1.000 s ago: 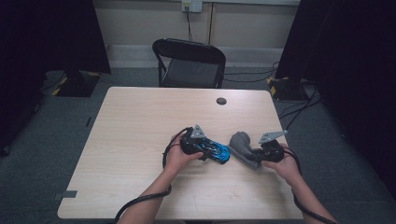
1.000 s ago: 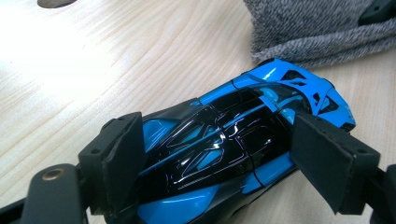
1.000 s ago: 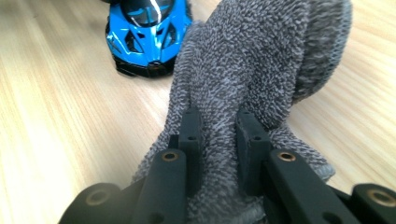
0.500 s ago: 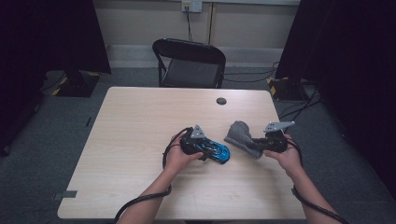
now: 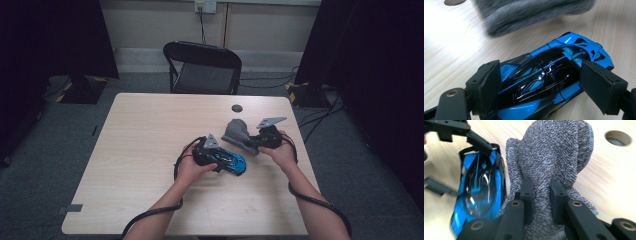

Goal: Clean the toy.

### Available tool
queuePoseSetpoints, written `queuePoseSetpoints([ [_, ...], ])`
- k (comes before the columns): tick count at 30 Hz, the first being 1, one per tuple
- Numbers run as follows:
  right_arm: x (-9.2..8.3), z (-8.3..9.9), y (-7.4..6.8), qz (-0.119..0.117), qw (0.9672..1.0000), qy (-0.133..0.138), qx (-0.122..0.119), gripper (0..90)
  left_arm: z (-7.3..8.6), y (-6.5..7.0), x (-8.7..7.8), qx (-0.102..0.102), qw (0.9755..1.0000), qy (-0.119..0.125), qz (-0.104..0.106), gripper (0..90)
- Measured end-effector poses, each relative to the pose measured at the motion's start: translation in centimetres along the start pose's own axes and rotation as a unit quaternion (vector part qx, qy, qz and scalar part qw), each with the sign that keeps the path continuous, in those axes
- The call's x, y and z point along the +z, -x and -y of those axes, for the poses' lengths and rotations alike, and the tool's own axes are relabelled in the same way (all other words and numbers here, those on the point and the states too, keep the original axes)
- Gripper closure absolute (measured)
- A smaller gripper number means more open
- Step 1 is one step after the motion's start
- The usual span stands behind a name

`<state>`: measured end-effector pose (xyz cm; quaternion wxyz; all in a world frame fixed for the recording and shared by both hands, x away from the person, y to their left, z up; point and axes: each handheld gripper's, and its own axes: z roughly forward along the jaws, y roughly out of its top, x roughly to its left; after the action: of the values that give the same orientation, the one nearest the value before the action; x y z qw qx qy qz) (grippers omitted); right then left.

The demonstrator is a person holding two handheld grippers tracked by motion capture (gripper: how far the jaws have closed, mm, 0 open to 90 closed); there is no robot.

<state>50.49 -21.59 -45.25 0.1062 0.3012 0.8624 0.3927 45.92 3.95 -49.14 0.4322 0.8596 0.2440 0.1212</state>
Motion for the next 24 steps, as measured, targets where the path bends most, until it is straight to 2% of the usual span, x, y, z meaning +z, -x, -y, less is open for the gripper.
queuePoseSetpoints([
  [2,1.6,-0.8,-0.2,-0.001,1.0,-0.005,-0.005,75.9,0.1,0.0,0.0,0.0,1.0,0.003,0.0,17.7],
  [5,2.5,-1.3,-0.3,0.003,0.9999,-0.005,-0.009,75.8,0.1,-0.1,0.0,0.0,1.0,0.002,0.002,17.7],
  [8,4.2,-2.2,-0.5,-0.006,0.9998,-0.009,-0.014,75.8,0.2,0.0,0.0,-0.001,1.0,0.007,0.004,17.7],
  [9,4.2,-2.2,-0.5,-0.006,0.9998,-0.009,-0.014,75.8,0.2,0.0,0.0,-0.001,1.0,0.007,0.004,17.7],
  [10,5.1,-2.6,-0.9,-0.006,0.9995,-0.02,-0.026,75.9,0.2,0.0,0.1,-0.003,0.9999,0.01,0.004,17.7],
  [11,5.1,-2.6,-0.9,-0.006,0.9995,-0.02,-0.026,75.9,0.2,0.0,0.1,-0.003,0.9999,0.01,0.004,17.7],
  [14,6.6,-3.2,-1.5,-0.021,0.9989,-0.027,-0.033,75.8,0.2,0.0,0.1,-0.003,0.9999,0.011,0.005,17.7],
  [18,7.7,-3.1,-2.1,-0.021,0.9975,-0.05,-0.044,75.5,0.2,0.0,0.1,-0.004,0.9999,0.011,0.005,17.7],
  [20,8.0,-2.9,-2.3,-0.018,0.997,-0.054,-0.052,75.2,0.3,0.0,0.1,-0.004,0.9999,0.013,0.004,17.7],
  [24,7.9,-2.6,-2.3,-0.02,0.9974,-0.05,-0.047,75.0,0.2,0.0,0.1,-0.002,0.9999,0.01,0.004,17.7],
])
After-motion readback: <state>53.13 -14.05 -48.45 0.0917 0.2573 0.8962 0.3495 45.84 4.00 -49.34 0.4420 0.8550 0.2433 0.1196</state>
